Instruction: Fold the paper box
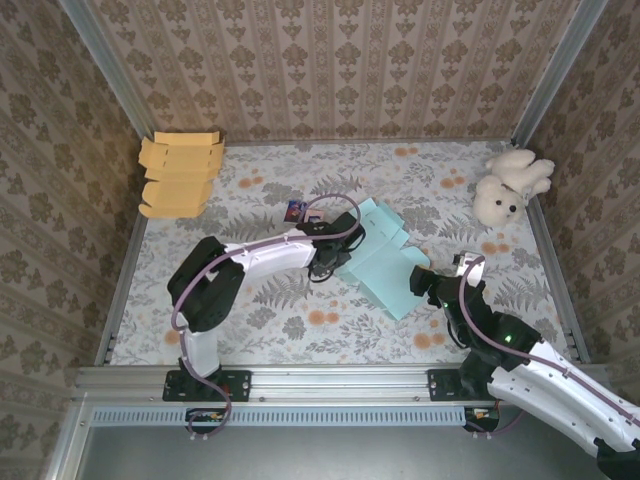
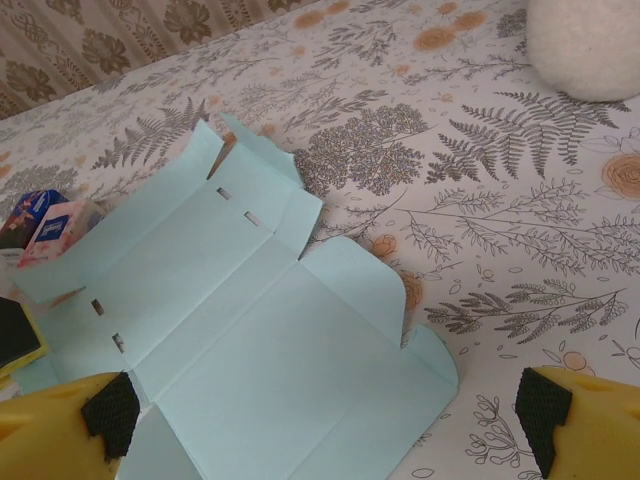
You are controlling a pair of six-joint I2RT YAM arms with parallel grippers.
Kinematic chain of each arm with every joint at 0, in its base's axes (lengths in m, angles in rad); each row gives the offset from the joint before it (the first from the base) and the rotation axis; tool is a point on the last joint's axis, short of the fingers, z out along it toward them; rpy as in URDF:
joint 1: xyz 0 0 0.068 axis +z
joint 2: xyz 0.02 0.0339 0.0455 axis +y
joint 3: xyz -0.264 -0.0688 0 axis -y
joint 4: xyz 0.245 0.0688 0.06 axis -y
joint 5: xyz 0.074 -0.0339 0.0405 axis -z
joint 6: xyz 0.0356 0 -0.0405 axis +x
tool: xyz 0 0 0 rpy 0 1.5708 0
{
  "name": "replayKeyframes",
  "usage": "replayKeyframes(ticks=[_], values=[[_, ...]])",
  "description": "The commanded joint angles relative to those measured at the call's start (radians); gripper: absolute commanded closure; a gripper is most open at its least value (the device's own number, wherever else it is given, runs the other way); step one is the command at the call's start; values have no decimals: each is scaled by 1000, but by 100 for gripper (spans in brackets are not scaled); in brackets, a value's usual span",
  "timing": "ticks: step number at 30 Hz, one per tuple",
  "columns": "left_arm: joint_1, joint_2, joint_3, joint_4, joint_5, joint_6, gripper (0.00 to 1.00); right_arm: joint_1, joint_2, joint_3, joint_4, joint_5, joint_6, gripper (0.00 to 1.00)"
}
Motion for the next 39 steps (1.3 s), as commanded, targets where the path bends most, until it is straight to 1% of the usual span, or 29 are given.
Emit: replayKeyframes(ticks=[1, 4, 5, 7, 8, 9, 11, 12, 14, 18, 22, 24, 25, 27, 28, 30, 32, 34, 36, 39], values=[[8, 19, 12, 2, 7, 6, 79, -3, -11, -16, 13, -1, -15, 0], [6, 4, 2, 55, 9, 88, 81, -3, -11, -16, 14, -1, -15, 0], [2, -9, -15, 94, 2, 125, 84, -3, -10, -17, 14, -1, -17, 0], [-7, -52, -80, 225, -15, 208, 93, -4, -11, -17, 15, -4, -18, 0], [-12, -85, -145, 361, -13, 276, 100, -5, -11, -17, 14, -4, -19, 0], [-16, -122, -229, 508, -3, 341, 100, -5, -11, -17, 14, -4, -18, 0], [-19, -183, -404, 801, -3, 424, 100, -4, -11, -16, 14, -6, -20, 0], [-16, -206, -444, 900, -12, 452, 100, -4, -11, -17, 15, -7, -21, 0], [-4, -236, -440, 896, -16, 523, 100, -5, -11, -17, 17, -9, -22, 0], [0, -271, -407, 938, 65, 773, 100, -5, -11, -9, 16, -18, -52, 0], [-1, -341, -435, 994, 128, 994, 100, -4, -11, 22, -11, -34, -118, 0], [1, -385, -446, 984, 159, 1115, 100, -5, -11, 43, -38, -63, -149, 3], [2, -403, -444, 959, 161, 1155, 100, -6, -11, 52, -33, -90, -171, 6], [8, -438, -458, 929, 177, 1235, 100, -5, -7, 73, -20, -176, -243, 11], [9, -457, -474, 929, 181, 1266, 100, -5, 0, 90, 11, -200, -267, 13], [20, -487, -500, 926, 193, 1308, 100, -5, 29, 134, 7, -214, -311, 18], [34, -516, -526, 932, 204, 1337, 100, -6, 64, 186, 0, -213, -353, 26], [47, -543, -554, 946, 203, 1360, 100, -6, 92, 224, 21, -239, -405, 33], [62, -572, -585, 964, 197, 1378, 100, -8, 118, 247, 84, -300, -502, 38], [86, -609, -625, 981, 202, 1389, 100, -9, 178, 289, 151, -331, -674, 41]])
